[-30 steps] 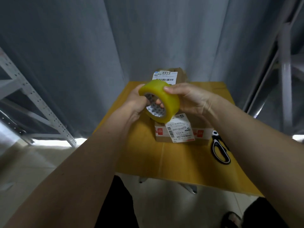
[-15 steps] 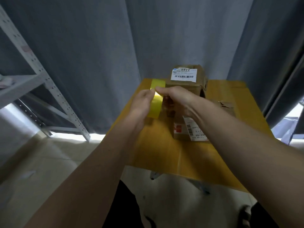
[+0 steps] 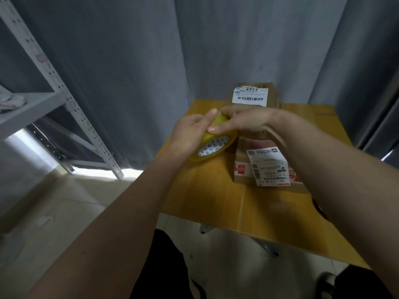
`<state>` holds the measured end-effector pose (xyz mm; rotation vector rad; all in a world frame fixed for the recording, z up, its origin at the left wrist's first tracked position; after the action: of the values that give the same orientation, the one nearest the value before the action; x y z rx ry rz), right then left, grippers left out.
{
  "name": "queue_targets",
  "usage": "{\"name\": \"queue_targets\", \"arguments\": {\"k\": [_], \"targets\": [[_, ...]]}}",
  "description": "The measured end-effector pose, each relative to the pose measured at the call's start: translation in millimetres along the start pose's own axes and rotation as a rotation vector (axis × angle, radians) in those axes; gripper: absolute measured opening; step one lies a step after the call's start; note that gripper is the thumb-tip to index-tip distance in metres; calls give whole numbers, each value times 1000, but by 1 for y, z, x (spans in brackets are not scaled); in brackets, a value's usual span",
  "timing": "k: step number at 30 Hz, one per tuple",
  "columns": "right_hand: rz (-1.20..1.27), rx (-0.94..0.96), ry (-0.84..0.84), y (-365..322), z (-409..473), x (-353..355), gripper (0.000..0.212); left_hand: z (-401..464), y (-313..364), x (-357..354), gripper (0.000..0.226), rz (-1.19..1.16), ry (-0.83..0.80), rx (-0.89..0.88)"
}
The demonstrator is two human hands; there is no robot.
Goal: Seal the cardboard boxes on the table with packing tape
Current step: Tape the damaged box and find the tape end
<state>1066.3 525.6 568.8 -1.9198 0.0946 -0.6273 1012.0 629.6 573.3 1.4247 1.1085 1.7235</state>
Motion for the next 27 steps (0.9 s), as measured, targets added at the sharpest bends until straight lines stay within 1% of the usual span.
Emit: {"name": "queue_targets", "arguments": {"k": [3, 4, 6, 9, 11, 13, 16, 20, 23, 25, 27], "targets": [[138, 72, -9, 5, -3, 0, 36, 7, 4, 5, 55, 140, 84, -31], [171, 84, -6, 6, -4, 0, 27, 10, 4, 7, 58, 180, 116, -20], [226, 87, -14, 8, -3, -2, 19, 15, 0, 10, 59, 221, 168, 19], [298, 49, -103, 12, -4, -12, 14, 20, 1, 11, 57, 262, 172, 25], [352, 36, -166, 15, -5, -20, 17, 22, 1, 10, 51, 290, 145, 18], [385, 45, -201, 16, -6, -24, 22, 24, 3, 10, 47, 300, 127, 6], [420, 74, -234, 15, -5, -27, 20, 27, 6, 10, 46, 342, 113, -9], [391, 65, -155, 20, 4, -26, 20, 29, 8, 5, 49, 463, 85, -13], [427, 94, -158, 22, 9, -29, 14, 32, 10, 2, 51, 550, 80, -7], [436, 113, -157, 24, 10, -29, 15, 34, 8, 2, 51, 569, 77, 2], [418, 124, -113, 27, 11, -26, 16, 35, 4, 2, 50, 560, 73, 12]]}}
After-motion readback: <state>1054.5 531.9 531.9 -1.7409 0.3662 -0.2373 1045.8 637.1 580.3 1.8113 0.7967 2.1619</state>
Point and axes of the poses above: each hand's wrist, its own z-axis towards the middle knuckle, its own x-axis out of the back of the hand, y = z × x, the point moved 9 cm from there along z, towards the middle knuckle, and after that the axes turned 11 degrees about -y, right-handed, at the moved point
